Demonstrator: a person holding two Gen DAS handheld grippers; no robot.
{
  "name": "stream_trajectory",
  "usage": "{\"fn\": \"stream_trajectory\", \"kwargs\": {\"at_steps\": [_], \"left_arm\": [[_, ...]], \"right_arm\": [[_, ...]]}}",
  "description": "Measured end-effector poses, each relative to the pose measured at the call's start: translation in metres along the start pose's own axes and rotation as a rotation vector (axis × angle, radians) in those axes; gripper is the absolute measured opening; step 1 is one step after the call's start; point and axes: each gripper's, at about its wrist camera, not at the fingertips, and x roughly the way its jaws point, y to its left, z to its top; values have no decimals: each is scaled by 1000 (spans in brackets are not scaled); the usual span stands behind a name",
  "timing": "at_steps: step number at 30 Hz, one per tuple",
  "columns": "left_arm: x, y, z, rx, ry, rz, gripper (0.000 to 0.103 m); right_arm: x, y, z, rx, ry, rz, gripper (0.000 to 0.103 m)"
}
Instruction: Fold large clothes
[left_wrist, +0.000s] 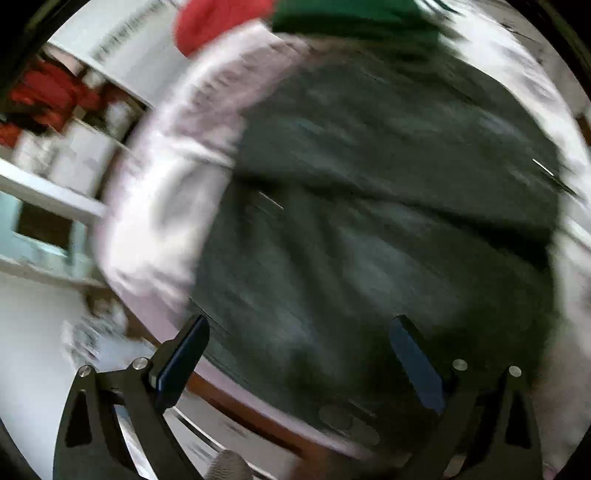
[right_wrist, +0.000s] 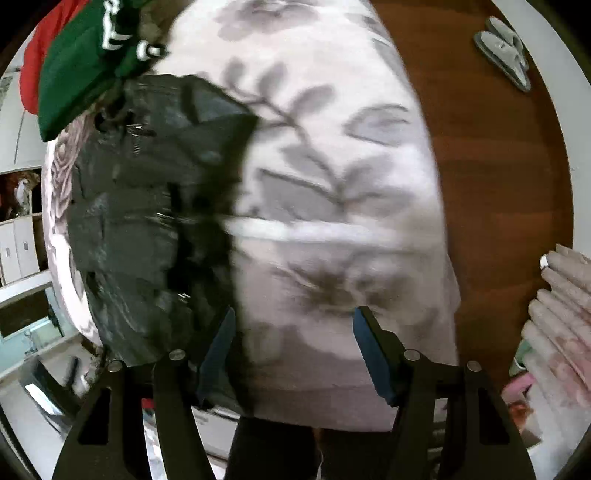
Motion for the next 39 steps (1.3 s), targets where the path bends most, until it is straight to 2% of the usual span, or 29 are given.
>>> {"fn": "stream_trajectory", "kwargs": {"at_steps": [3,6,9,11,13,16,17,18,20,21,22,27,28,29,30,32,36,39], "left_arm": [[-4,-52,-28,51,60,-37,101],[-6,-113,-54,217,29,21,101],[5,-161,-78,333,10,38,101],[20,-177,-85,364,21,64,101],[32,-179,-84,352,23,78,101],[30,-164,-72,278,16,61,99],[26,-157,-67,255,-7,87,81],[21,-149,-63,234,-31,111,53],[18,-131,-55,188,-15,48,32],[15,-123,-52,169,-13,4,16],[12,-119,-50,159,-16,-20,9],[-6,-100,-48,124,-67,-62,4],[-9,-96,-48,115,-78,-68,4],[-12,-93,-47,113,-85,-74,4],[-15,-88,-45,105,-89,-88,4],[-24,-74,-41,79,-106,-116,4],[-47,-23,-30,0,-132,-194,4],[-58,31,-17,-87,-139,-263,4]], "right_arm": [[-1,-25,1,-12,19,-7,68],[1,-43,5,-18,36,-14,68],[5,-53,12,-19,41,-13,68],[5,-58,20,-23,33,-9,68],[8,-58,28,-30,38,17,69],[21,-52,51,-56,54,103,69],[29,-46,63,-61,57,163,69],[36,-40,70,-64,62,212,71],[58,-25,94,-54,97,366,71],[67,-17,102,-46,103,415,72],[78,-9,111,-38,111,464,72],[128,15,138,118,157,641,70],[130,18,139,136,143,670,61],[128,24,139,146,127,686,33],[125,31,137,149,117,667,24],[103,47,130,122,74,632,14],[36,100,118,13,21,586,11],[-3,167,109,-99,-7,550,11]]}}
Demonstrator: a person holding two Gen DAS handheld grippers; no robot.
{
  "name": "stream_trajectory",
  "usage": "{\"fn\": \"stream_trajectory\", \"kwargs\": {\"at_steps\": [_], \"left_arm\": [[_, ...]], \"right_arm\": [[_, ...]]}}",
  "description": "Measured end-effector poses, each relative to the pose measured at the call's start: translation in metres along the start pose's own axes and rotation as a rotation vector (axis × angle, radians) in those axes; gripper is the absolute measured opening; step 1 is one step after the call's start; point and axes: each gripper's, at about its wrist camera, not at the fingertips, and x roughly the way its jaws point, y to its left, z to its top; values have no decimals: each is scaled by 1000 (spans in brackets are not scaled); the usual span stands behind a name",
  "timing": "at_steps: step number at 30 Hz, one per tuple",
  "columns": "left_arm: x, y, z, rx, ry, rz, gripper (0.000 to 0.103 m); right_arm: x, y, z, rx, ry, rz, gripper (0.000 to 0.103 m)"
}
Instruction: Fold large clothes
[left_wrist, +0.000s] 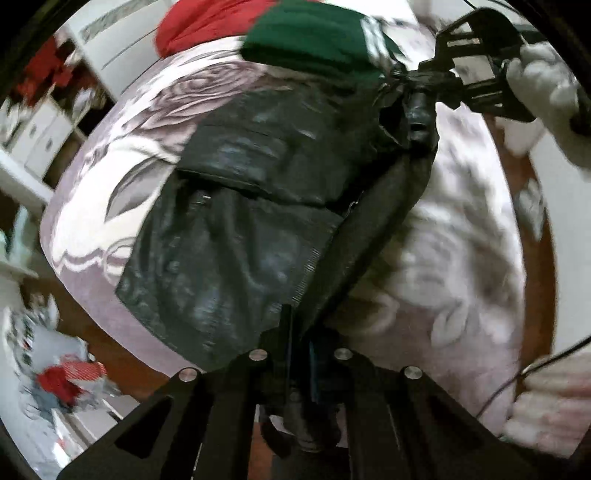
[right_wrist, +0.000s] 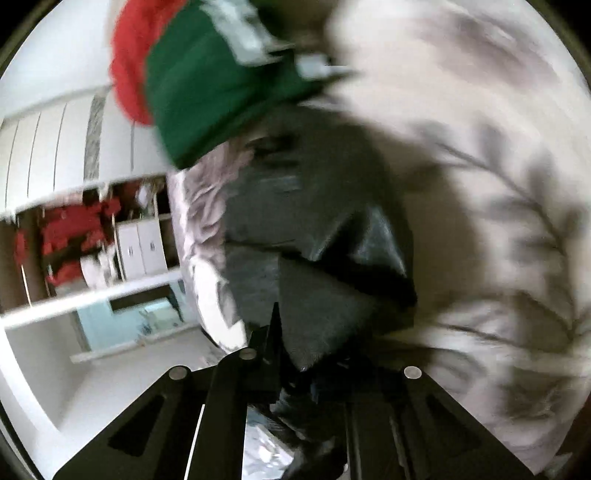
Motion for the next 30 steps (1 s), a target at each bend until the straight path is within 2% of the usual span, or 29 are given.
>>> {"fn": "stream_trajectory", "kwargs": {"at_steps": [1,3,5,6,8,12,17,18,19,21,23,25,27,28,30], "left_arm": [[-4,19,8,-36,1,-22,4],[-5,59,23,-114,14,-67,4],[4,102,37,-200,22,-100,4],[15,124,44,-238,43,-118,4],[40,164,51,-308,70,-143,4],[111,237,56,-441,151,-191,4],[176,278,59,-477,228,-282,6],[180,281,57,-486,237,-307,7],[180,282,56,-484,239,-321,8],[170,282,51,-465,231,-334,12],[158,282,48,-453,222,-346,16],[147,280,43,-440,216,-339,20],[140,280,42,-450,220,-348,23],[138,281,42,-455,226,-342,23],[136,285,43,-460,230,-329,26]], "right_arm": [[13,32,1,-37,7,-13,11],[38,72,4,-71,28,-34,11],[85,124,11,-123,43,-93,11],[100,138,12,-136,54,-112,11],[159,176,20,-175,68,-194,11],[253,210,30,-213,86,-340,10],[312,208,35,-245,87,-463,11],[325,209,37,-249,102,-471,16],[332,208,39,-256,138,-464,20],[328,209,44,-263,201,-380,45],[302,214,44,-251,235,-207,51],[255,211,42,-218,184,-137,52],[211,204,37,-218,94,-147,52],[198,200,34,-225,63,-189,52],[198,191,29,-256,76,-269,49]]}}
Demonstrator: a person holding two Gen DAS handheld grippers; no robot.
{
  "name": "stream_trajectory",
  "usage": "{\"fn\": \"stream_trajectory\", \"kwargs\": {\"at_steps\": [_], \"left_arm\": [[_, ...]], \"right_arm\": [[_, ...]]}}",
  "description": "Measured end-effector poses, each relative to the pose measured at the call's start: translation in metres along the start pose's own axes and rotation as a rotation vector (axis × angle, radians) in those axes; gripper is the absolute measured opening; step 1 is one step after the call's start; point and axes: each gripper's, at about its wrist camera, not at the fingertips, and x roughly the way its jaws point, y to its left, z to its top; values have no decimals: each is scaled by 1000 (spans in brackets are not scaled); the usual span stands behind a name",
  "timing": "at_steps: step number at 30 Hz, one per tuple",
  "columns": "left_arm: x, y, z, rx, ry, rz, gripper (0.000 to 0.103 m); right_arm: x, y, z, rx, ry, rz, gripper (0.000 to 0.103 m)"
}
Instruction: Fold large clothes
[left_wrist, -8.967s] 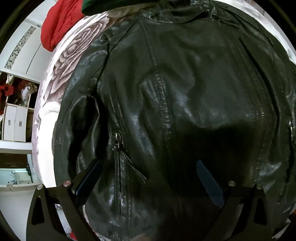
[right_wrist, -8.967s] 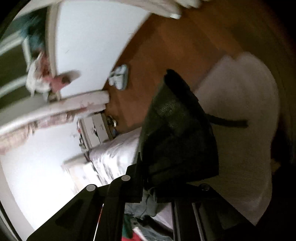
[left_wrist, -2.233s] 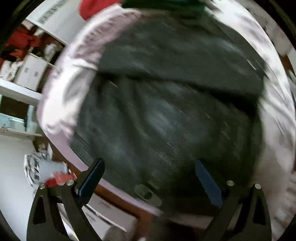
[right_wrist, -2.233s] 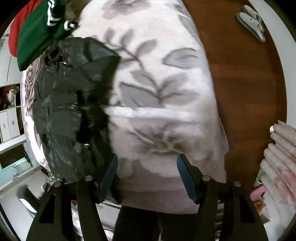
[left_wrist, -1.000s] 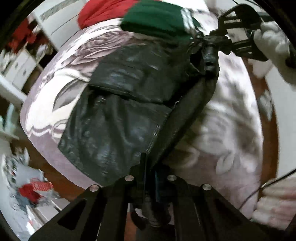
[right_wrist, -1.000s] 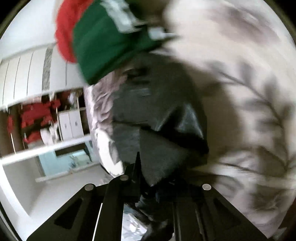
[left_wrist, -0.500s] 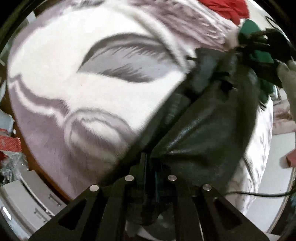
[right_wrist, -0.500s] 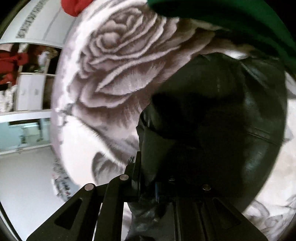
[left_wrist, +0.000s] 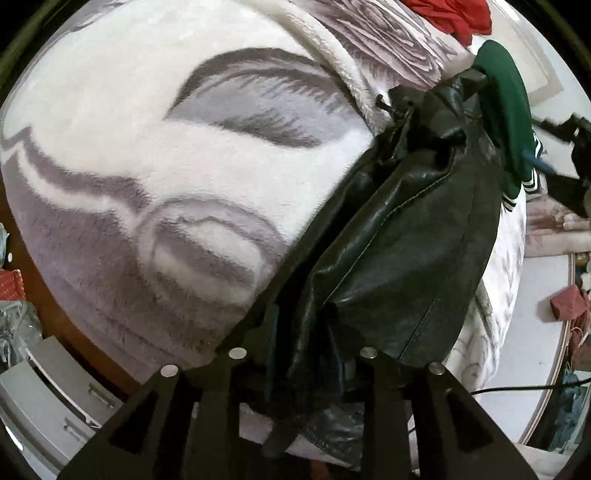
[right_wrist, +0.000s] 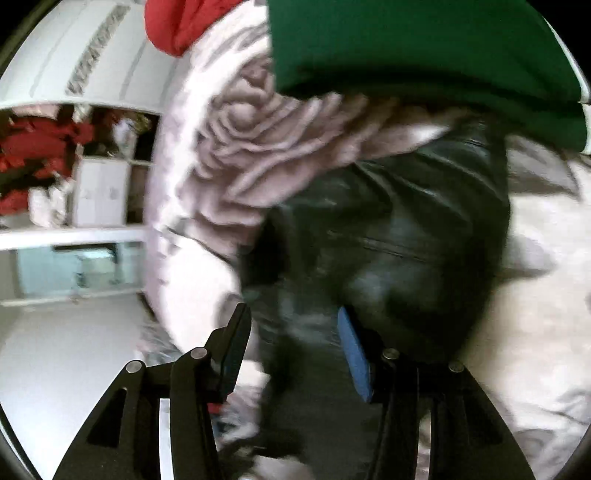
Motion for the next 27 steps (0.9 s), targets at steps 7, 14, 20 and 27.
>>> {"fn": "stream_trajectory", "kwargs": {"at_steps": [7,14,20,27], "left_arm": [[-24,-11,7,19,-47,95,59],[-31,-70,39,72,-132,74,89],[30,-123,108,69,-183,118,89],[97,-88,142,44,-110,69,103]], "right_arm": [[133,37,20,-179,122,-134,40],[72,11,14,-103,96,16,47],[-25,-96,6,60,-45,-33,71],[52,-181,44,134,80,153,92]]}}
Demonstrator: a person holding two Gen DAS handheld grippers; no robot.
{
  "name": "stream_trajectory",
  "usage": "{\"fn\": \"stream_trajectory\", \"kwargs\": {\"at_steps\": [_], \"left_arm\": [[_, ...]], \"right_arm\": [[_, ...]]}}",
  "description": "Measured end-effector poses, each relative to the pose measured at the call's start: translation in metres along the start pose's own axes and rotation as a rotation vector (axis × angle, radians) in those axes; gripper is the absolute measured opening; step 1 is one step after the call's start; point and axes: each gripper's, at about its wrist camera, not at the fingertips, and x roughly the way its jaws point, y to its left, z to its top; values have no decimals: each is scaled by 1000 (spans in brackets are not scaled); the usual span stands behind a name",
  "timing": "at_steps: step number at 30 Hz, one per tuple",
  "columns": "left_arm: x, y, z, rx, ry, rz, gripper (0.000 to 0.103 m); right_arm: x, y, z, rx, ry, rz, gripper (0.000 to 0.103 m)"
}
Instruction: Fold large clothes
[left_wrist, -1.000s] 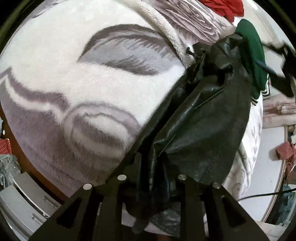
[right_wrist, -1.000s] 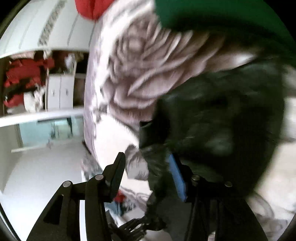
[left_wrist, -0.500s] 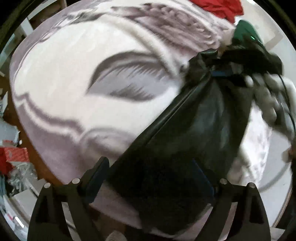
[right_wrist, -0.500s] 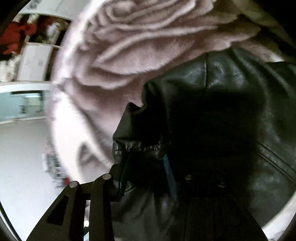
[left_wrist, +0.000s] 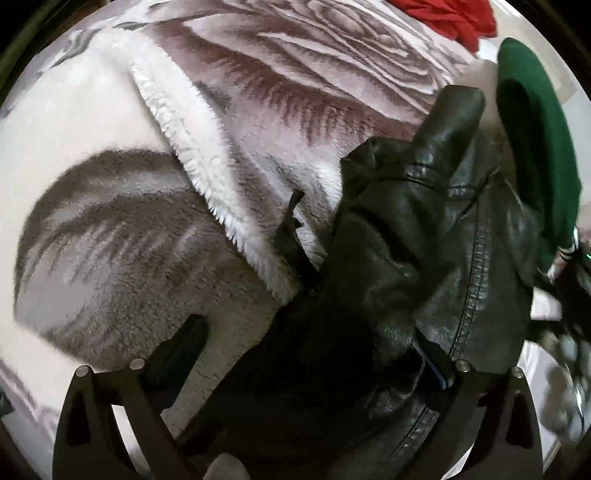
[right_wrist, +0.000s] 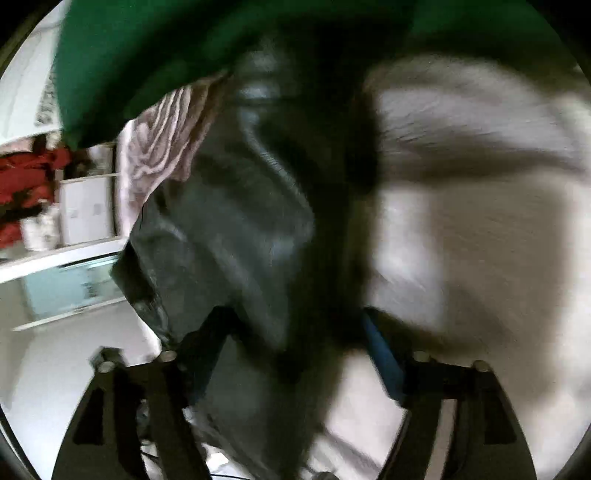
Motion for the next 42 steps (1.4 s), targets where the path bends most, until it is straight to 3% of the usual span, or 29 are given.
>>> {"fn": "stream_trajectory", "kwargs": {"at_steps": [2,3,4,5,6,8,11,14,17,19,21,25,29,32,35,37,38,39,42], "left_arm": [[-4,-1,-1,37,-8,19,103],[-7,-3,-1,61,-14,35,103],[-9,-6,0,86,-17,54,103],[-9,-8,2,109,-22,73,103],[-11,-13,1,134,-23,84,103],[-12,-17,2,165,-18,90,103],[-22,-38,0,229,-5,79,103],[-51,-66,-14,263,-32,39,103],[-85,-84,-44,296,-67,35,103],[-91,-89,-63,268,-49,10,103],[-86,-95,-83,226,-6,-14,103],[-51,-133,-109,212,86,-57,103],[-1,-158,-122,272,83,86,103],[18,-159,-118,257,56,90,103],[17,-164,-119,286,39,97,103],[18,-163,-119,283,32,85,103],[19,-163,-118,280,31,81,103],[20,-163,-117,274,32,78,103],[23,-165,-114,265,31,66,103]], "right_arm": [[9,-5,8,21,-3,85,95],[11,-5,11,9,-17,143,87],[13,-3,11,-4,-34,187,68],[12,-3,8,-9,-38,201,36],[10,-4,5,-3,-42,201,27],[-5,-9,-8,26,-85,223,23],[-42,-19,-46,90,-176,246,22],[-104,-57,-119,234,-313,264,21],[-148,-106,-193,363,-404,163,22],[-167,-141,-223,432,-388,108,29],[-170,-178,-242,509,-311,42,50],[-164,-200,-249,449,-261,81,69],[-164,-215,-256,397,-285,149,70],[-163,-218,-244,372,-325,209,71],[-134,-210,-225,356,-342,273,71],[-114,-196,-208,355,-381,284,63],[-114,-192,-205,343,-395,276,42],[-112,-186,-201,331,-397,269,34],[-125,-165,-203,277,-427,270,24]]}}
